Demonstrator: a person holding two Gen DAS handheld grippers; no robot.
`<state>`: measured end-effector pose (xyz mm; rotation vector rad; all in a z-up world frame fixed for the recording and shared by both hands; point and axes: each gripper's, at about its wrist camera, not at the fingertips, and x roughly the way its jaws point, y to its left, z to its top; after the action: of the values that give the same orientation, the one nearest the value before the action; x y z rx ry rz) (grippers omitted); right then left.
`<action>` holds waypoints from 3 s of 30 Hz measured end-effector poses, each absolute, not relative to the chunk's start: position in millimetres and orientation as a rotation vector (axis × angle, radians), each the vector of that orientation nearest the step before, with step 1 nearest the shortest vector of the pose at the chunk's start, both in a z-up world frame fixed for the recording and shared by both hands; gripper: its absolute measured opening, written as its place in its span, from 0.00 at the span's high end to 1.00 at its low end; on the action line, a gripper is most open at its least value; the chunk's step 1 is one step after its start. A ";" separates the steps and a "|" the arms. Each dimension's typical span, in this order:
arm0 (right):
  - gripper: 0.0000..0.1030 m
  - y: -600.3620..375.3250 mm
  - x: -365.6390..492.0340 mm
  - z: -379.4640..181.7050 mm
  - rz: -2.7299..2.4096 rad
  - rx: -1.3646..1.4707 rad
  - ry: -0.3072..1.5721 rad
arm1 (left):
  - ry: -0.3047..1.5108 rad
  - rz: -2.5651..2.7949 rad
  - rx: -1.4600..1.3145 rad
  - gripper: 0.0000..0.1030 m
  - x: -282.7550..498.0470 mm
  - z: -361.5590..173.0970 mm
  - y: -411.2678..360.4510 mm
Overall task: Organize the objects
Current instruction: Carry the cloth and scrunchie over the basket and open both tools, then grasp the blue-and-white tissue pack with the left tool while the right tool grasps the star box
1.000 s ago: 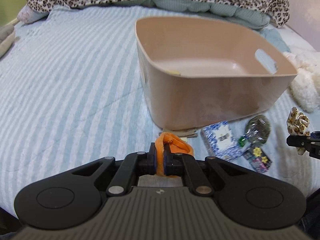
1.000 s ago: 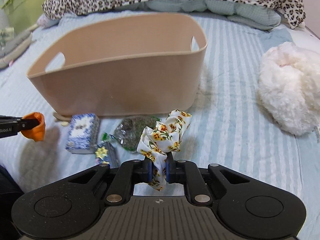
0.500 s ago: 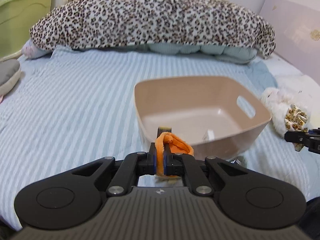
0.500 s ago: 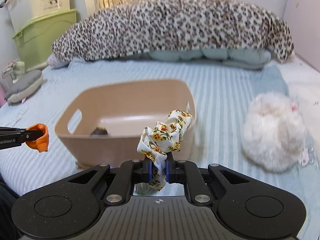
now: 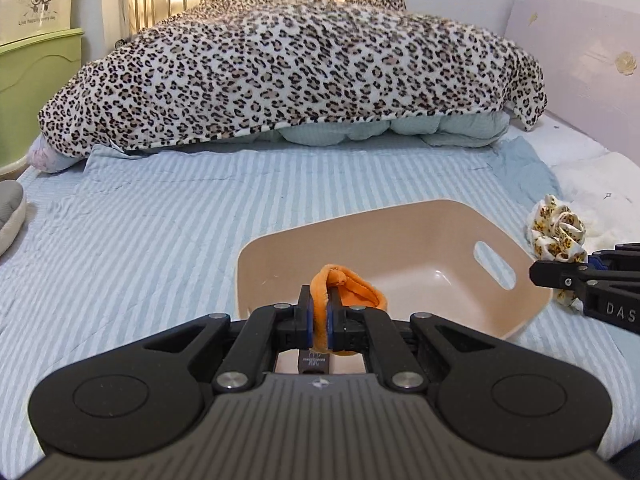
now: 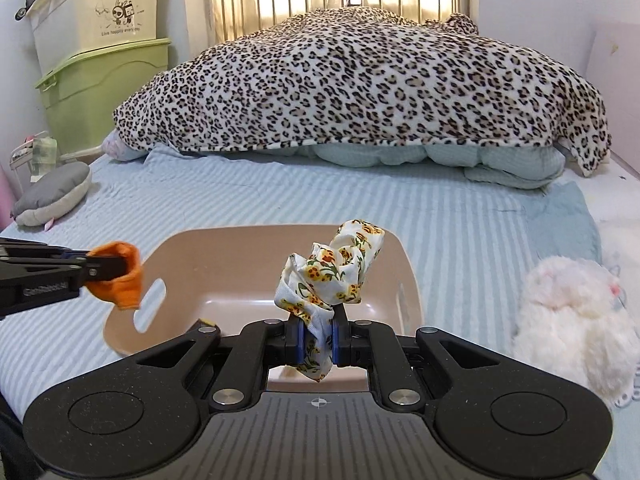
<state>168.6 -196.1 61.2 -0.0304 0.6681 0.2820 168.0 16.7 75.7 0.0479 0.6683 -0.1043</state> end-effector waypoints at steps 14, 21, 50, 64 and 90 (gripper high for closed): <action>0.88 -166.6 213.6 9.1 0.302 -0.073 0.808 | 0.806 -0.040 0.084 0.93 217.0 17.0 3.1; 0.72 -164.1 214.3 -12.2 0.312 -0.062 0.864 | 0.841 -0.026 0.104 0.92 218.0 5.5 2.2; 0.08 -201.4 121.8 14.0 0.224 0.029 0.844 | 0.777 0.017 0.066 0.27 120.6 46.6 29.6; 0.08 -187.2 105.5 -30.2 0.230 -0.003 0.973 | 0.916 0.042 0.056 0.26 112.4 -6.2 35.4; 0.13 -178.7 126.7 -81.9 0.216 -0.026 1.110 | 0.977 -0.081 -0.050 0.26 137.1 -43.1 -14.0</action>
<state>126.7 -178.7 -81.9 -0.0255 1.1102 0.2156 137.1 -14.0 -43.1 -0.0501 0.9771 -0.0806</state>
